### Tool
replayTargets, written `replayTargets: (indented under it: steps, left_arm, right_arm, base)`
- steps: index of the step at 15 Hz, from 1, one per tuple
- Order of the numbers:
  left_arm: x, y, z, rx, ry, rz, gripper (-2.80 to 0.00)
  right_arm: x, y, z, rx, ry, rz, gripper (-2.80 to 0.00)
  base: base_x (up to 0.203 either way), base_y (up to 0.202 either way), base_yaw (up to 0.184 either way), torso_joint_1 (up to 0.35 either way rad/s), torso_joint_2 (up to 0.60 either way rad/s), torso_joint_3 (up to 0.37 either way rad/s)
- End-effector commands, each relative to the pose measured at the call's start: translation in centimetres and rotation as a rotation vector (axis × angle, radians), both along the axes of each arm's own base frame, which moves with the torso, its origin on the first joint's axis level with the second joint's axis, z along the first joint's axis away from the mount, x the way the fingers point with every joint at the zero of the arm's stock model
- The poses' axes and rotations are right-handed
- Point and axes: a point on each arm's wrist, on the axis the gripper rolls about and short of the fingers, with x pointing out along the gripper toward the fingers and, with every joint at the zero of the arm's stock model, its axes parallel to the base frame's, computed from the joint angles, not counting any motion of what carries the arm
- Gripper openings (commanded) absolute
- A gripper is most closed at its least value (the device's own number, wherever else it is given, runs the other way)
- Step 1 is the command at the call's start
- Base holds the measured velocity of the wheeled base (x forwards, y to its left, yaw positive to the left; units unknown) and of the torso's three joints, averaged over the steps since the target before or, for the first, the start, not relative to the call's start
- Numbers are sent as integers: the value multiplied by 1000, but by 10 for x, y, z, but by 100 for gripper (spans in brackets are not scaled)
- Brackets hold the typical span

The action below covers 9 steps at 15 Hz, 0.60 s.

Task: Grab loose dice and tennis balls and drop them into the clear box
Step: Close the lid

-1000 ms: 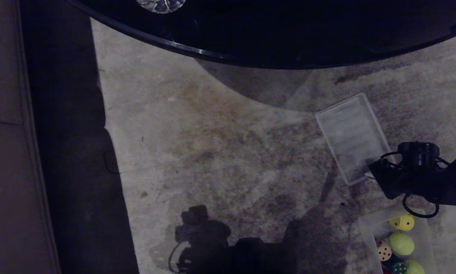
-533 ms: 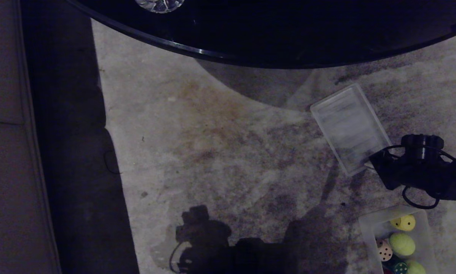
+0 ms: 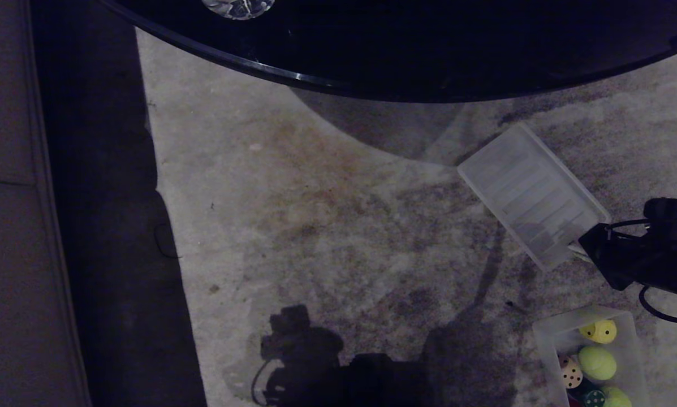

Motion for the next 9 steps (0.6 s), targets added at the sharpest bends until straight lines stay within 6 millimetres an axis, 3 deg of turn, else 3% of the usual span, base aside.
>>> replayTargets:
  steps: [1,9]
  left_arm:
    - [0,0,0,-2,1,1,-280]
    - [0,0,0,-2,1,1,-280]
  right_arm:
    - [-21,-2,17,-28,-39,-9,-280]
    - [-55,-1,37,-139,-32,10,-280]
  base:
    - [0,0,0,0,0,0]
    - [0,0,0,0,0,0]
